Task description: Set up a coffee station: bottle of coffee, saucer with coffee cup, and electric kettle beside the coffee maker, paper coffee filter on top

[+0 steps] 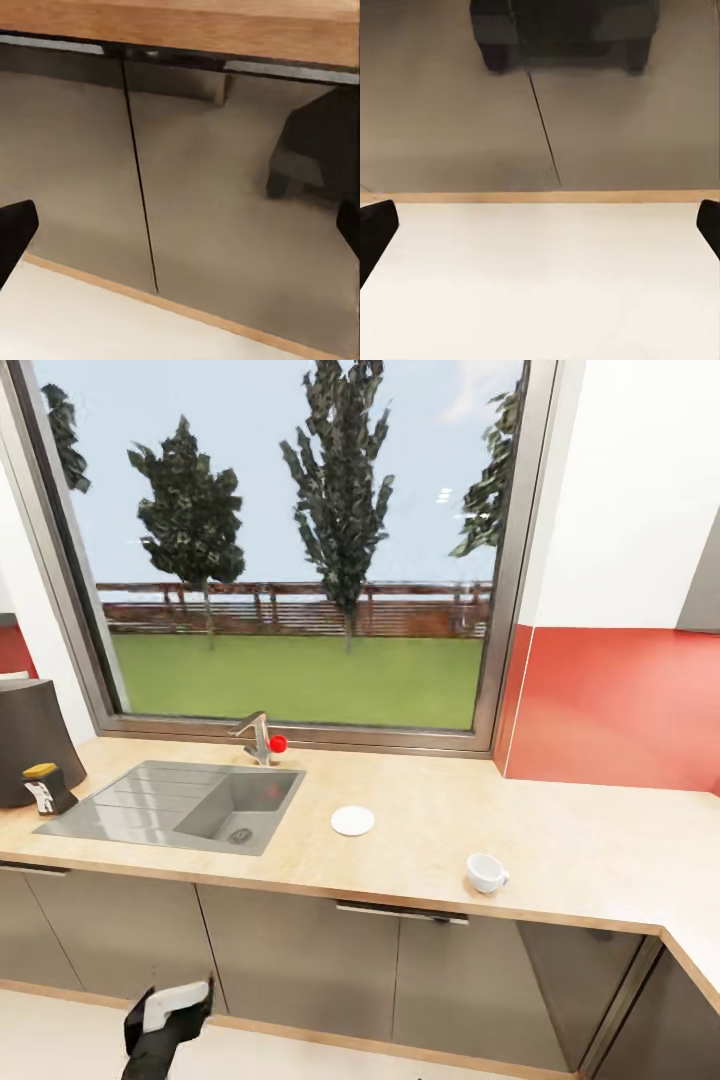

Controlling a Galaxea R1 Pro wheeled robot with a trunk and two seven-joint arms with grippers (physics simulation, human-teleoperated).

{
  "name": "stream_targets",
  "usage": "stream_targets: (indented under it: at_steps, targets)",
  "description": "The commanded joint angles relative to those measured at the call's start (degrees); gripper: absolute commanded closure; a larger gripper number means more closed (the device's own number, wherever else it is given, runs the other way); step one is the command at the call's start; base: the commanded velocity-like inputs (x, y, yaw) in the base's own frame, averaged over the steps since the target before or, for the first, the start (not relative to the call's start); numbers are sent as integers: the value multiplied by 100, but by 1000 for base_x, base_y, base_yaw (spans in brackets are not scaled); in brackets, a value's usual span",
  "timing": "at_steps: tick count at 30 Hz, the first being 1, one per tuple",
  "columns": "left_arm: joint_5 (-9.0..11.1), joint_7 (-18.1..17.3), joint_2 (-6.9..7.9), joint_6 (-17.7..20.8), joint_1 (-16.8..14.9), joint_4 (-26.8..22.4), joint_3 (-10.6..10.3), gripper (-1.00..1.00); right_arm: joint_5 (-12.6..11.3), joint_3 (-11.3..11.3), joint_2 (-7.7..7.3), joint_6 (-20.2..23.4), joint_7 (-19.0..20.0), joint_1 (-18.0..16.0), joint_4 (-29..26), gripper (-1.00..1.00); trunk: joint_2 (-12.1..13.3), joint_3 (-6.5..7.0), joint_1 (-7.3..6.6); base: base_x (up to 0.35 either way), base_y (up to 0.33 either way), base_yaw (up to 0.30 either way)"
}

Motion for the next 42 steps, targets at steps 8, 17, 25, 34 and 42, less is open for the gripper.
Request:
stream_targets:
  at_steps: [8, 17, 25, 34, 42]
  targets:
    - [104, 37, -42, 9, 15, -1163, 7, -100, -58, 885, 188, -23, -25, -1, -1231, -100, -3, -3, 2, 0, 0, 0]
    - [105, 42, -7, 79, -60, -2135, 1, -100, -83, 1603, 188, -5, -43, -1, -2657, -100, -3, -3, 2, 0, 0, 0]
    - [97, 7, 39, 1312, -961, -2509, 4, -100, -113, 1671, 188, 621, -500, -266, -4162, -100, -3, -3, 2, 0, 0, 0]
    - [103, -501, 33, 3971, -2782, -2500, -2, -100, -1720, 1662, 188, 2207, -1905, -2812, -4257, -100, -3, -3, 2, 0, 0, 0]
    - [138, -1028, 19, 6297, -4123, -2038, 11, -100, -2488, 1549, 188, 3524, -2395, -4294, -3547, -100, -3, -3, 2, 0, 0, 0]
